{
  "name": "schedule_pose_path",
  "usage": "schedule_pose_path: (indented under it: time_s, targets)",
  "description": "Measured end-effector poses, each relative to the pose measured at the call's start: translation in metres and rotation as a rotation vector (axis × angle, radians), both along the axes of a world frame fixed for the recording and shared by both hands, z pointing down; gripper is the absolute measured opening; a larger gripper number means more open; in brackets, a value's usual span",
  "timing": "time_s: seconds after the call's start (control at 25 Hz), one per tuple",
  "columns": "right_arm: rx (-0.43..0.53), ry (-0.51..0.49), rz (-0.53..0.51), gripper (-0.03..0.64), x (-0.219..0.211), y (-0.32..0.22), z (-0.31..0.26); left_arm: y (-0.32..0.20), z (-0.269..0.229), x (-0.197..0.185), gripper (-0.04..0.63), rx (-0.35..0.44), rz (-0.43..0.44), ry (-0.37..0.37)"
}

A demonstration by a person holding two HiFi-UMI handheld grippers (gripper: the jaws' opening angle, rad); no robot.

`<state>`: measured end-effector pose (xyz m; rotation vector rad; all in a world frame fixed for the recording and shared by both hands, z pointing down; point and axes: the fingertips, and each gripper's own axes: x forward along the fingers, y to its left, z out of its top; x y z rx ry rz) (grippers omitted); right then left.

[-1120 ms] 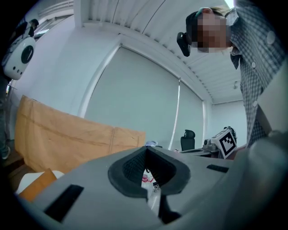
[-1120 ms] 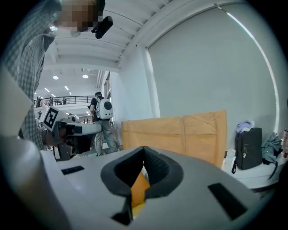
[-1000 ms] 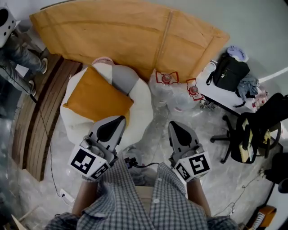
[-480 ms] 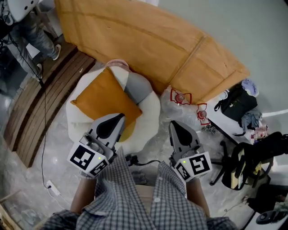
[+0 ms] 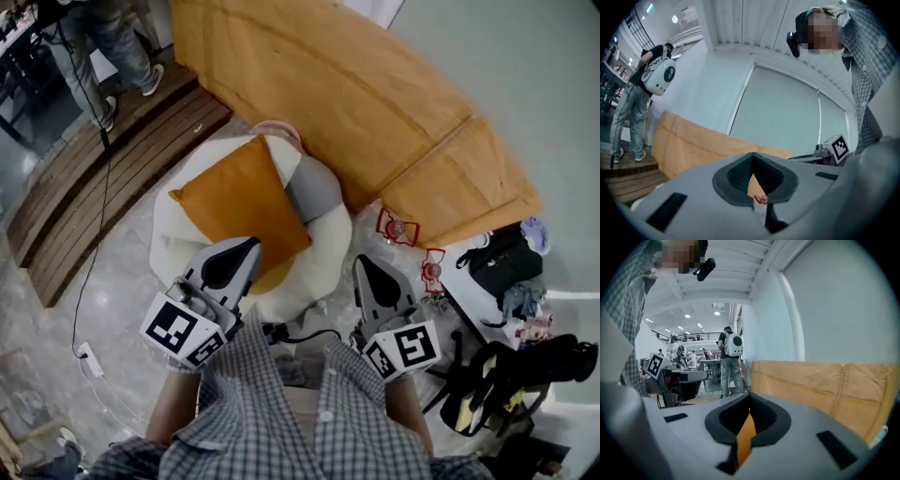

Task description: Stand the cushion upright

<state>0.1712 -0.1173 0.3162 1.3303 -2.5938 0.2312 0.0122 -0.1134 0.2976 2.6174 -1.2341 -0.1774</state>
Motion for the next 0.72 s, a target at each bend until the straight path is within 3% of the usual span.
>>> schedule_pose_path:
  time_s: [0.4, 0.72]
  targets:
    - [0.023, -0.031, -0.303, 0.006, -0.061, -0.052, -0.004, 0.005, -0.001, -0.061, 0.008, -0.018, -0.331, -0.017]
    - [-0.025, -0.009, -0.474, 0.006, -0.067, -0.105, 0.019, -0.008, 0.011, -0.069, 0.008, -0.071, -0.573, 0.054]
